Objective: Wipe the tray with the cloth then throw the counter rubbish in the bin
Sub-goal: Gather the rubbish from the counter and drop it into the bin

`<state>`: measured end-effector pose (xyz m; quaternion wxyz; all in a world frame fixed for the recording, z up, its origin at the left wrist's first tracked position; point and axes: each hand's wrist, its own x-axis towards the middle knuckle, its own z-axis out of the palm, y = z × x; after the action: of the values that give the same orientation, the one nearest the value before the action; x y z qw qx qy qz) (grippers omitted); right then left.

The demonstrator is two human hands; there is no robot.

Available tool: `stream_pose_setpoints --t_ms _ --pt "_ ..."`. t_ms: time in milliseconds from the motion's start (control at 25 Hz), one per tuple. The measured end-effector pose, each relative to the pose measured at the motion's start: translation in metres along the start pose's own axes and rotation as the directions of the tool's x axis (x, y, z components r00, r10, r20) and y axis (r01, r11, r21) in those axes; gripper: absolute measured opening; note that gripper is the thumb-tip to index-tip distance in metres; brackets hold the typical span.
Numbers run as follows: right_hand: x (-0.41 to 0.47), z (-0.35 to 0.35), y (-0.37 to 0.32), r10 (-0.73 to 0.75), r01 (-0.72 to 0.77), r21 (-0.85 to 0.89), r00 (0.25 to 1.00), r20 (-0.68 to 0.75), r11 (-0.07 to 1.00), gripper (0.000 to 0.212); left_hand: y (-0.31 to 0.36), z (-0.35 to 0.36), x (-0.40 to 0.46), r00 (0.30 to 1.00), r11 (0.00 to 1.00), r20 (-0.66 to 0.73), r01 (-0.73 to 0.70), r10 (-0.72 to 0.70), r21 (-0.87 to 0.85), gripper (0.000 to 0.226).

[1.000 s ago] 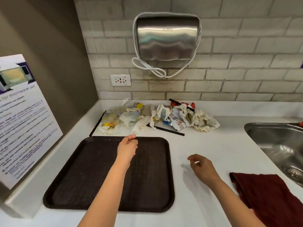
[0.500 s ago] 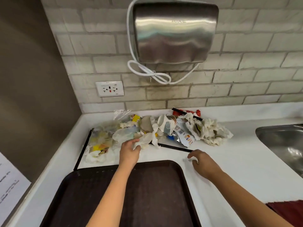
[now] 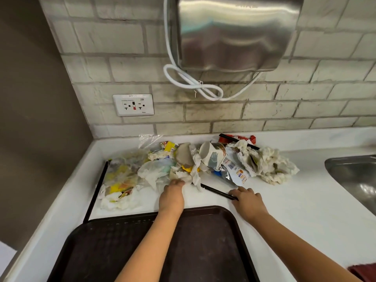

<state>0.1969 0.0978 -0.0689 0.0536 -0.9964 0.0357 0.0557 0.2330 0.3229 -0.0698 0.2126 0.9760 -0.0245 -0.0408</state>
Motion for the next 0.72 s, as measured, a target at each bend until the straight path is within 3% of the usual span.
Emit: stream_pose_setpoints --t_ms 160,280,360,440,520,600,720 --pt "-0.009 0.002 0.009 0.041 -0.041 0.109 0.999 -0.002 0.993 0.039 -0.004 -0.004 -0.001 0.99 0.936 -0.028 0.118 -0.135 -0.331 0.04" --pt "-0.027 0.006 0.023 0.087 -0.084 0.174 0.996 -0.011 0.981 0.037 -0.005 -0.017 -0.006 0.963 0.866 -0.189 0.075 -0.191 -0.495 0.032" --pt "-0.042 0.008 0.036 0.112 -0.105 0.193 0.993 -0.025 0.976 0.036 -0.003 -0.031 -0.011 0.93 0.762 -0.248 0.049 -0.27 -0.646 0.027" --pt "-0.057 0.007 0.049 0.126 -0.114 0.198 0.991 -0.045 0.973 0.035 -0.002 -0.043 -0.015 0.909 0.524 -0.175 0.055 -0.379 -0.85 0.026" --pt "-0.072 0.0 0.06 0.134 -0.116 0.215 0.988 -0.072 0.97 0.033 0.002 -0.052 -0.022 0.915 0.166 0.007 0.081 -0.404 -0.983 0.03" --pt "-0.088 -0.01 0.069 0.154 -0.122 0.268 0.982 -0.105 0.956 0.032 0.014 -0.058 -0.037 0.929 -0.088 0.167 0.146 -0.331 -0.985 0.026" --pt "-0.12 -0.022 0.081 0.19 -0.119 0.354 0.967 -0.172 0.928 0.035 0.042 -0.064 -0.075 0.955 -0.345 0.269 0.211 -0.129 -0.915 0.021"
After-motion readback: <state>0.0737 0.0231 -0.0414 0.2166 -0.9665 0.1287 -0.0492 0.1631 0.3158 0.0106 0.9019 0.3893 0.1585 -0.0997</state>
